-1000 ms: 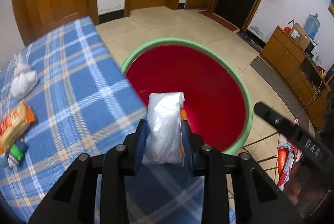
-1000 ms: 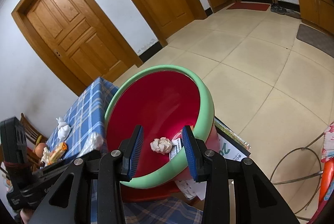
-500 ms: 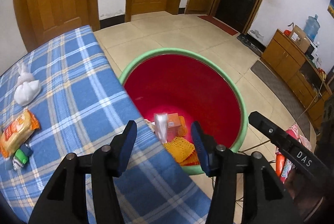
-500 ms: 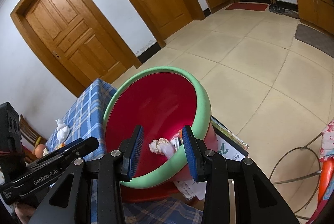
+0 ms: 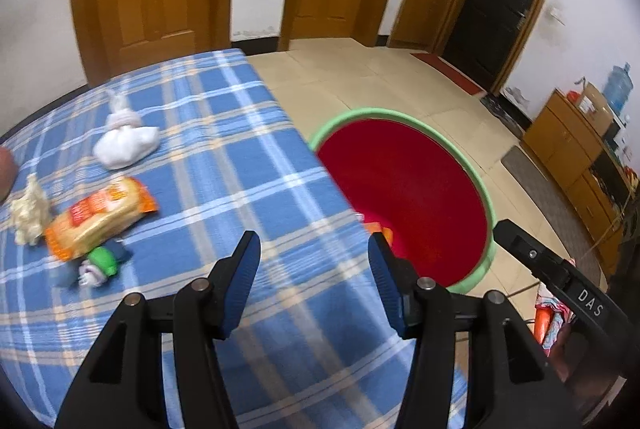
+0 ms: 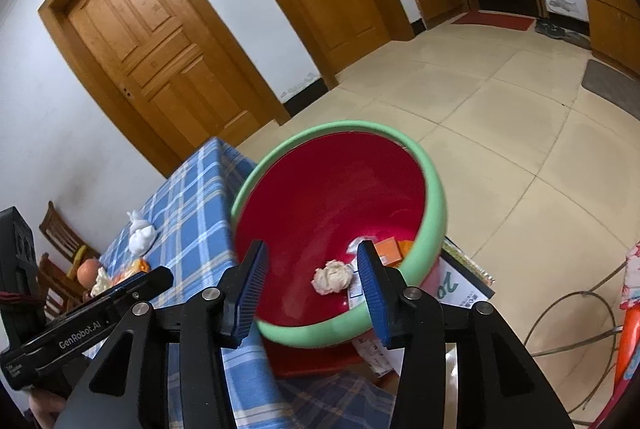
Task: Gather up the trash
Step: 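Move both tools back over the table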
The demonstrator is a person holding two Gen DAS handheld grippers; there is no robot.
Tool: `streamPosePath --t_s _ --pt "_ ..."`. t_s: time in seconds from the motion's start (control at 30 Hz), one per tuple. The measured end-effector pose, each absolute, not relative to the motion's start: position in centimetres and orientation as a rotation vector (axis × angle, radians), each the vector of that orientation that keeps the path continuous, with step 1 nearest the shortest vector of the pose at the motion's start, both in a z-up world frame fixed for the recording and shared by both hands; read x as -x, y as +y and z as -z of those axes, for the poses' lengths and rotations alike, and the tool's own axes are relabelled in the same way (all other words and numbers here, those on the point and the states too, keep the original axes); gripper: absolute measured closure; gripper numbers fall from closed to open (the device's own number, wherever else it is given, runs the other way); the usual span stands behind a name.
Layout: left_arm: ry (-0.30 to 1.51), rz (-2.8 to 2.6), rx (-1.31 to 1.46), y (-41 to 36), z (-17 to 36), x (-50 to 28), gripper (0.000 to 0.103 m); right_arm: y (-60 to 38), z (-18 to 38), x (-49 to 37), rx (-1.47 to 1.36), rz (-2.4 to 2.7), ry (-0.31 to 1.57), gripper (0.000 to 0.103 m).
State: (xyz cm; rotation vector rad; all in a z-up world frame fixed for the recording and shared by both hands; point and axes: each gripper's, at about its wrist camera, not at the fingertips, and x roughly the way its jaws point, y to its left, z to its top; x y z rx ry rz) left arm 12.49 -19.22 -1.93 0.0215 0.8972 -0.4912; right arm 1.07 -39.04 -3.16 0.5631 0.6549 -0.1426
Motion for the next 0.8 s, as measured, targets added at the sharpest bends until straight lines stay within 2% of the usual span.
streamPosePath --t_s 0.7,0.8 --pt "0.848 0.23 0.069 -5.8 0.8 -15.0 0.047 -31.6 2.4 -4.0 -0.461 0.048 0.719 0.046" --pt "0.843 0.186 0.081 -4.0 0.9 -15.7 0.046 -30.8 2.4 -4.4 -0.45 0.044 0.726 0.037"
